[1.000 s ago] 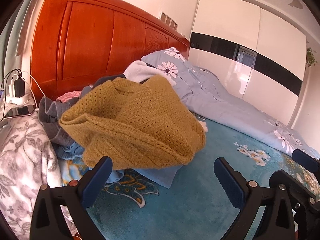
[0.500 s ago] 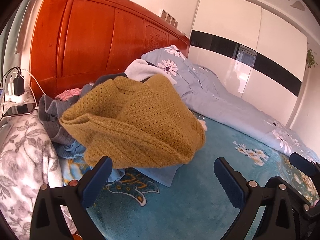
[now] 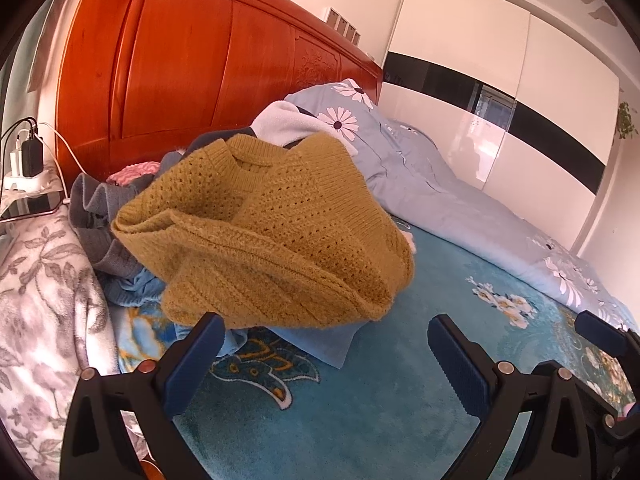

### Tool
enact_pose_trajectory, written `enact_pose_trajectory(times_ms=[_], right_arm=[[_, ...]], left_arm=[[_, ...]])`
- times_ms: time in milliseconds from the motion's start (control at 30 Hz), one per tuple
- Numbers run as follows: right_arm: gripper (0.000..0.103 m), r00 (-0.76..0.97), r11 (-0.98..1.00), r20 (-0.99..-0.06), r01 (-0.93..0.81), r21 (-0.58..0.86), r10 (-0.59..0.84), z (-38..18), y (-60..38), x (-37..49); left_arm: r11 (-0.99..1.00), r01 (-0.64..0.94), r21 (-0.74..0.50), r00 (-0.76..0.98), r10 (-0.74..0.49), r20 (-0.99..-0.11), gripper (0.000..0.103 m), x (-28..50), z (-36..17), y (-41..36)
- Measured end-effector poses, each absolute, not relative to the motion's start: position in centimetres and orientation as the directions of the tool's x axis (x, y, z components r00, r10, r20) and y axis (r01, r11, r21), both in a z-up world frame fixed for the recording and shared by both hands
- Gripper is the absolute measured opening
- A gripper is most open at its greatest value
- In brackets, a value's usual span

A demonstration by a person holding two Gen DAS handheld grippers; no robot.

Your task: Fold clothes

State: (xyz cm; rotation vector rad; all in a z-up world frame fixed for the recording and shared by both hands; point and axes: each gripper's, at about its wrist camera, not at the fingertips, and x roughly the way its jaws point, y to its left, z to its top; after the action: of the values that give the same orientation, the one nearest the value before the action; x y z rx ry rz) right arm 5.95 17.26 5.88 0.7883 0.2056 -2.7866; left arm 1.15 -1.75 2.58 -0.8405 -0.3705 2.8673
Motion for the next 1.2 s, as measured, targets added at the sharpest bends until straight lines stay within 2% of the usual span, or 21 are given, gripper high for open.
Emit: enact_pose_trajectory(times_ms=[133, 267, 367, 533, 600, 667, 767, 833, 900, 1000, 1200], right_arm=[[0.103, -0.814, -0.960, -0.552, 0.268, -0.085, -0.179, 5.1, 17.9, 5.9], [0.103, -0.802, -0.957, -0.574, 0.272, -0.100, -0.168, 4.4, 18.5, 5.9], [0.103, -0.795, -0.959, -0.589, 0.258, -0.114, -0.144, 3.7, 19.6, 6.0], [0.103, -0.780, -0.979, -0.616, 0.192, -0.064, -0.113, 2.3, 22.7, 6.0], [0.103, -0.772, -0.986, -0.628, 0.163, -0.037, -0.104, 1.9, 24.0, 5.9], [0.103, -0.767, -0.990, -0.634, 0.140, -0.015, -0.098, 1.6, 24.9, 5.9], [0.103, -0.762, -0.994, -0.642, 0.108, 0.012, -0.090, 1.3, 26.2, 5.9], [0.103, -0.758, -0.995, -0.646, 0.093, 0.024, -0.086, 1.1, 26.8, 6.0], [0.103, -0.755, -0.996, -0.650, 0.083, 0.031, -0.083, 0.9, 27.3, 6.1], [0.103, -0.750, -0.996, -0.656, 0.079, 0.039, -0.085, 0.7, 27.6, 6.4], [0.103, -0.750, -0.997, -0.657, 0.066, 0.050, -0.082, 0.7, 28.5, 7.3]], left_arm=[[-0.971, -0.066, -0.228, -0.861, 0.171, -0.479, 0.103, 0.6, 3.4, -2.7], [-0.999, 0.006, -0.048, -0.895, 0.016, -0.446, 0.103, -2.3, 5.1, -5.3], [-0.997, 0.064, 0.032, -0.892, -0.071, -0.446, 0.103, -6.3, 6.0, -8.6], [-0.997, 0.061, 0.057, -0.812, -0.083, -0.578, 0.103, -13.2, 4.1, -13.3], [-0.999, 0.031, 0.033, -0.773, -0.045, -0.632, 0.102, -14.4, 2.7, -14.2], [-1.000, -0.013, -0.016, -0.762, 0.020, -0.648, 0.095, -13.8, 2.1, -14.1], [-0.996, -0.070, -0.061, -0.752, 0.093, -0.652, 0.075, -12.1, 1.5, -12.9], [-0.987, -0.124, -0.100, -0.728, 0.159, -0.667, 0.040, -11.2, 1.0, -11.9], [-0.980, -0.162, -0.120, -0.705, 0.200, -0.680, 0.035, -10.8, 0.7, -11.0], [-0.990, -0.136, -0.022, -0.723, 0.115, -0.681, 0.040, -11.0, 0.6, -10.0], [-0.996, -0.084, -0.037, -0.676, 0.085, -0.732, 0.042, -14.2, -0.4, -10.0]])
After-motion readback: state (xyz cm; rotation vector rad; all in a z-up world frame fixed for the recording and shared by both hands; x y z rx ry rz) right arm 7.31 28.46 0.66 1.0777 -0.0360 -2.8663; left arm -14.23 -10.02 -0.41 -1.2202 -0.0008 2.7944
